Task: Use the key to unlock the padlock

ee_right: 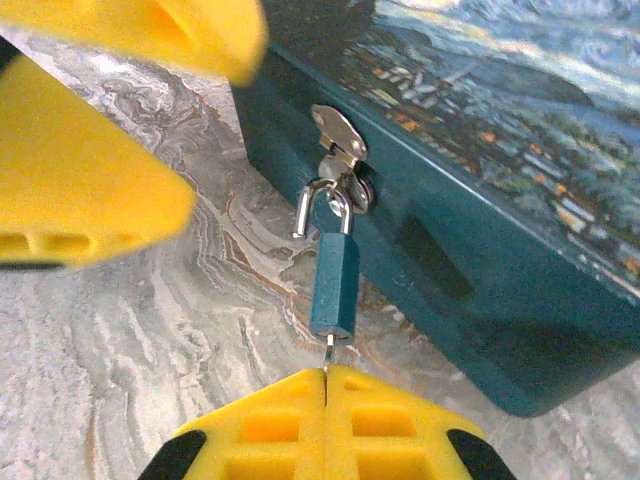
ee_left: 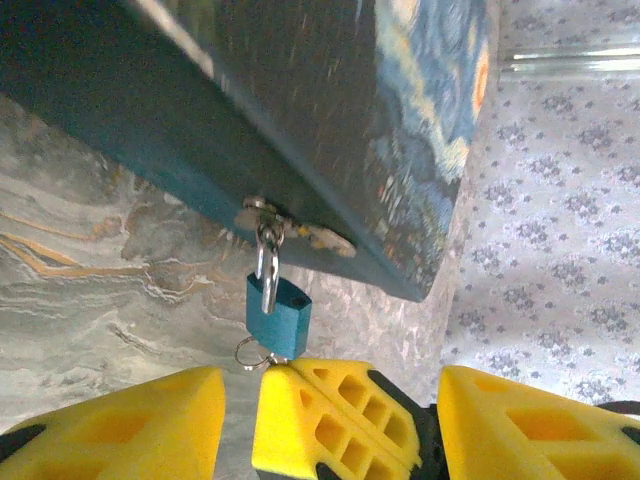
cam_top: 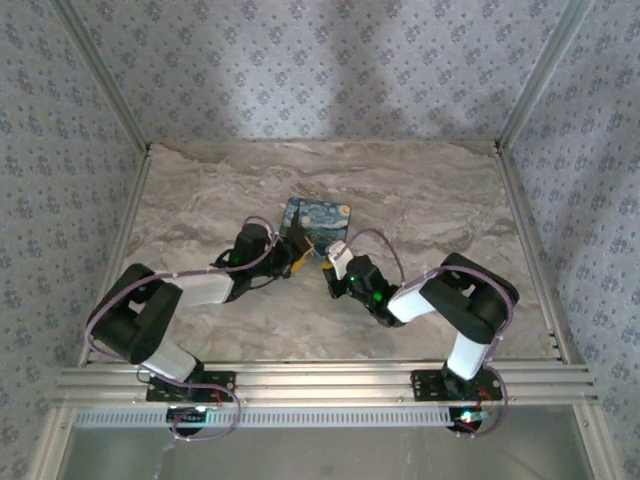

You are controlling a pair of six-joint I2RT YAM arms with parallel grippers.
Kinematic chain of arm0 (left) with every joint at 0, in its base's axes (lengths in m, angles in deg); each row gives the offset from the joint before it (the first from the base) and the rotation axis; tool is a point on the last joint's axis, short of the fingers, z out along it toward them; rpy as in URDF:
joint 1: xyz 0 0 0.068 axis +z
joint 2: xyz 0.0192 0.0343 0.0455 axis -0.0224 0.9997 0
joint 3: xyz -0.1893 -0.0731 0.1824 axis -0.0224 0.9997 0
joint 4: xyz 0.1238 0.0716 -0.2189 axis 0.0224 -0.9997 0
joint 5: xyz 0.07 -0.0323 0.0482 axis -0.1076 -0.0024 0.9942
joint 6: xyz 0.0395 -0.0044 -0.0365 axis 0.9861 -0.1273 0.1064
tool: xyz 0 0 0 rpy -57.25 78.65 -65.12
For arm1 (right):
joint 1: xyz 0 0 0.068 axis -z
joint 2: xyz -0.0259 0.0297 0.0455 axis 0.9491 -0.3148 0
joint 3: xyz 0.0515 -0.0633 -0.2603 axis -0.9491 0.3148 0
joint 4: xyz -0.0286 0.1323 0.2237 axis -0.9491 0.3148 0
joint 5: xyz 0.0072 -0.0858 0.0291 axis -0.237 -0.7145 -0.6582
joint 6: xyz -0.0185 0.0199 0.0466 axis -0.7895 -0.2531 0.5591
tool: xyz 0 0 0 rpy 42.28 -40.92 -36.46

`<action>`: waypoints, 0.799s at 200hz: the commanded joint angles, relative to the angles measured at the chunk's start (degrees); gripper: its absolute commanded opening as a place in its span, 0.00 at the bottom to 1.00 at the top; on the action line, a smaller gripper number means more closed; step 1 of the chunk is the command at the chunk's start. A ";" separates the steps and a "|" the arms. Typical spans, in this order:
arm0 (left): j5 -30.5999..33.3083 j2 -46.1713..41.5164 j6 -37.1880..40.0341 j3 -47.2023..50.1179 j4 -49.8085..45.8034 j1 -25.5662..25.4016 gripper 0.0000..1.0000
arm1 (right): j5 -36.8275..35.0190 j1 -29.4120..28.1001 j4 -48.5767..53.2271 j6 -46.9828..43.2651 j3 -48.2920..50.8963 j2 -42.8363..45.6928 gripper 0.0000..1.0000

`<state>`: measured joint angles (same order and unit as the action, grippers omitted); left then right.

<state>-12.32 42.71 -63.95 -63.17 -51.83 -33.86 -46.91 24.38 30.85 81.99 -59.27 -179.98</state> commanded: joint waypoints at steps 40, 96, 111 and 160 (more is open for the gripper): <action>1.88 -8.11 8.44 -0.67 -12.70 5.81 0.67 | 14.53 6.08 -5.88 21.45 1.68 -1.35 0.00; -0.64 -8.81 14.20 -3.93 -18.03 10.56 0.75 | 19.37 9.04 -7.00 28.81 1.12 -4.58 0.00; -1.36 -7.78 15.73 -5.37 -19.15 11.83 0.76 | 19.62 9.42 -6.25 28.90 0.92 -4.78 0.01; -5.17 -2.26 20.98 -11.60 -21.18 15.53 0.78 | 20.49 10.11 -4.63 28.87 0.17 -5.04 0.04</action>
<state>-14.33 37.95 -47.64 -71.06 -70.76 -19.39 -27.61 34.02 25.43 109.44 -58.13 -183.96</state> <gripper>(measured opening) 0.776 0.039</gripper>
